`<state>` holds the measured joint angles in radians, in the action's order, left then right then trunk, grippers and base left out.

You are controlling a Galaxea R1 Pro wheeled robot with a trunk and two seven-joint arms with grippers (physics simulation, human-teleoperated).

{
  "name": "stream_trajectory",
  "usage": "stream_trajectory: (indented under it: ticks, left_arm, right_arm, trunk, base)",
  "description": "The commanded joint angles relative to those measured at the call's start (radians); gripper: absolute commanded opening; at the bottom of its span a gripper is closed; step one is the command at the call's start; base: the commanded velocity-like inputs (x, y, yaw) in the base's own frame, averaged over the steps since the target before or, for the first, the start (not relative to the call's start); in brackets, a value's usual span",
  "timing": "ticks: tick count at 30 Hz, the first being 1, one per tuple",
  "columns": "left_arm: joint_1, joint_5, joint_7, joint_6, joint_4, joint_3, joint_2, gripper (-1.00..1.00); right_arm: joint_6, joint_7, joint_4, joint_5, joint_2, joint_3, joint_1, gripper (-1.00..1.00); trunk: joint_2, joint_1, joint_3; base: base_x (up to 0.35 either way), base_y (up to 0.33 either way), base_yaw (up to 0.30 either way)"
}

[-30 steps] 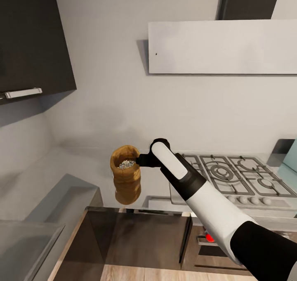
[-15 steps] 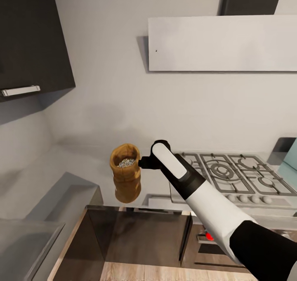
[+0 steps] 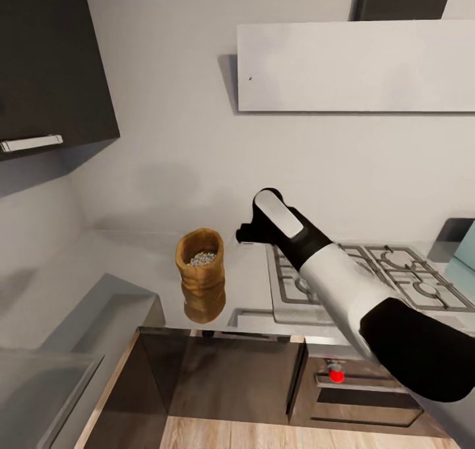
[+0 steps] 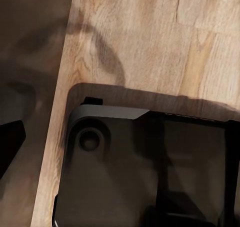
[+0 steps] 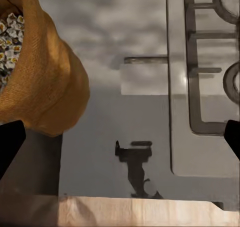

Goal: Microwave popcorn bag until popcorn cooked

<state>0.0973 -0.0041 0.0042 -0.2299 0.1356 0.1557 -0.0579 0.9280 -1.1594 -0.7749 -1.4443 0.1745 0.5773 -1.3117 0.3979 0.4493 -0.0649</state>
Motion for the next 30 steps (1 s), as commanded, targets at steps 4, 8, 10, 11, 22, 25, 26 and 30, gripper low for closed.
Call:
stream_trajectory:
  ticks: [4, 8, 10, 11, 22, 25, 26, 30]
  left_arm:
    - [0.001, 0.0, 0.0, -0.003, -0.001, 0.004, -0.001, 1.0]
    - [0.001, 0.0, 0.0, -0.003, -0.001, 0.004, -0.001, 1.0]
    - [0.001, 0.0, 0.0, -0.004, -0.001, 0.004, -0.001, 1.0]
    - [0.001, 0.0, 0.0, -0.003, -0.001, 0.004, 0.0, 1.0]
    - [0.001, 0.0, 0.0, -0.004, -0.001, 0.004, 0.0, 1.0]
    - [0.001, 0.0, 0.0, -0.003, -0.001, 0.004, 0.0, 1.0]
    - [0.001, 0.0, 0.0, -0.004, -0.001, 0.003, 0.0, 1.0]
    - [0.001, 0.0, 0.0, -0.004, -0.001, 0.004, 0.0, 1.0]
  right_arm:
    - [0.008, 0.001, 0.021, -0.01, 0.0, -0.001, -0.017, 1.0]
    - [0.008, 0.021, 0.023, -0.01, 0.0, -0.002, -0.018, 1.0]
    - [0.008, 0.024, 0.019, -0.01, 0.0, -0.001, -0.012, 1.0]
    - [0.008, 0.025, 0.015, -0.01, 0.0, 0.0, -0.007, 1.0]
    - [0.005, 0.026, -0.148, -0.016, 0.0, 0.012, 0.087, 1.0]
    - [0.005, 0.025, -0.148, -0.016, 0.0, 0.012, 0.089, 1.0]
    - [0.005, 0.025, -0.147, -0.016, 0.0, 0.012, 0.089, 1.0]
    - [0.005, 0.024, -0.146, -0.016, 0.0, 0.012, 0.09, 1.0]
  trunk:
    - [0.002, 0.001, -0.002]
    - [0.002, 0.001, -0.002]
    - [0.002, 0.001, -0.002]
    - [0.002, 0.001, -0.002]
    - [0.002, 0.001, -0.002]
    - [0.002, 0.001, -0.002]
    - [0.002, 0.001, -0.002]
    - [0.002, 0.001, -0.002]
  base:
    - [0.0, 0.0, 0.0]
    - [0.0, 0.0, 0.0]
    - [0.0, 0.0, 0.0]
    - [0.0, 0.0, 0.0]
    - [0.055, 0.0, 0.0]
    - [0.099, 0.0, 0.0]
    - [0.03, 0.0, 0.0]
    - [0.112, 0.0, 0.0]
